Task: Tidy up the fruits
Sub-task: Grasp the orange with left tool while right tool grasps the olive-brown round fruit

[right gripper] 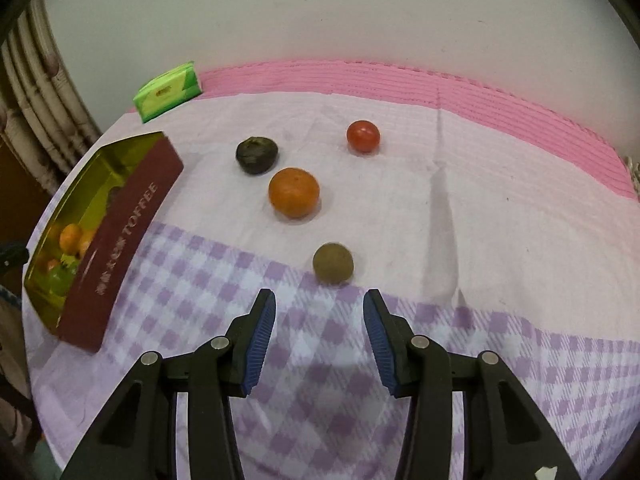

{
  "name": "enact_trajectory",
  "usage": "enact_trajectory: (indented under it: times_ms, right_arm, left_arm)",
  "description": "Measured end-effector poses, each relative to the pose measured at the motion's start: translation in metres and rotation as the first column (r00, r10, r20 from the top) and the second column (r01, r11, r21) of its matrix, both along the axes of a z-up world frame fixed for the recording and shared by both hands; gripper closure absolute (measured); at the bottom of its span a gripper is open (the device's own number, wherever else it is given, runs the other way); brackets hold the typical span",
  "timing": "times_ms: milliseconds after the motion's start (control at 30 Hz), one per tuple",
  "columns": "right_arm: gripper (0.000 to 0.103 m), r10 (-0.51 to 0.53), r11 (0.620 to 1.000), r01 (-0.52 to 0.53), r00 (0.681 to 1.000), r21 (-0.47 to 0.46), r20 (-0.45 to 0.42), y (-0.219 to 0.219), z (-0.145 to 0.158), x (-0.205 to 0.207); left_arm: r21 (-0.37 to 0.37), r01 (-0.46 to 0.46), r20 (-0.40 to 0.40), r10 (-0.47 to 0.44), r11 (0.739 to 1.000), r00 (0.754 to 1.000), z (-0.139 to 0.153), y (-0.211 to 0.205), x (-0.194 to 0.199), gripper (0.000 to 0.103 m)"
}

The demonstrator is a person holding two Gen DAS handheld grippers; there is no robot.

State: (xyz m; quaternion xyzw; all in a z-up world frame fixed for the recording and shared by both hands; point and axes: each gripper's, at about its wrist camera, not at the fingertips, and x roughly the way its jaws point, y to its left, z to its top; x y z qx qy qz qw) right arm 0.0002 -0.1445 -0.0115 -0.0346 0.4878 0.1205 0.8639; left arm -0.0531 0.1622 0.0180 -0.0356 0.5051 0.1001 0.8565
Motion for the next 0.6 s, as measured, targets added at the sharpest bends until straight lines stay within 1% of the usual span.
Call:
enact_trajectory:
  times_ms: [100, 233, 367, 500, 600]
  right_arm:
    - [0.065, 0.003, 1.000, -0.003, 1.000, 0.006, -0.003, 0.003, -0.007, 0.007]
    - [0.068, 0.004, 1.000, -0.004, 1.000, -0.002, 0.010, -0.002, -0.010, 0.013]
    - [0.078, 0.003, 1.000, -0.003, 1.000, 0.006, 0.010, -0.007, -0.014, 0.015]
    - [0.079, 0.019, 1.000, -0.019, 1.000, 0.016, 0.018, -0.007, -0.016, 0.017]
    - [0.079, 0.027, 0.999, -0.028, 0.999, 0.025, 0.019, -0.007, -0.017, 0.021]
  left_arm:
    - [-0.003, 0.059, -0.002, -0.059, 0.998, 0.998, 0.003, -0.023, 0.012, 0.037]
    - [-0.003, 0.137, 0.003, -0.137, 0.991, 0.991, 0.008, -0.057, 0.031, 0.037]
    - [-0.029, 0.203, 0.012, -0.202, 0.979, 0.979, 0.012, -0.091, 0.050, 0.037]
    - [-0.033, 0.271, 0.016, -0.270, 0.962, 0.963, 0.009, -0.127, 0.069, 0.037]
    - [-0.061, 0.307, 0.005, -0.308, 0.950, 0.951, 0.002, -0.150, 0.082, 0.037]
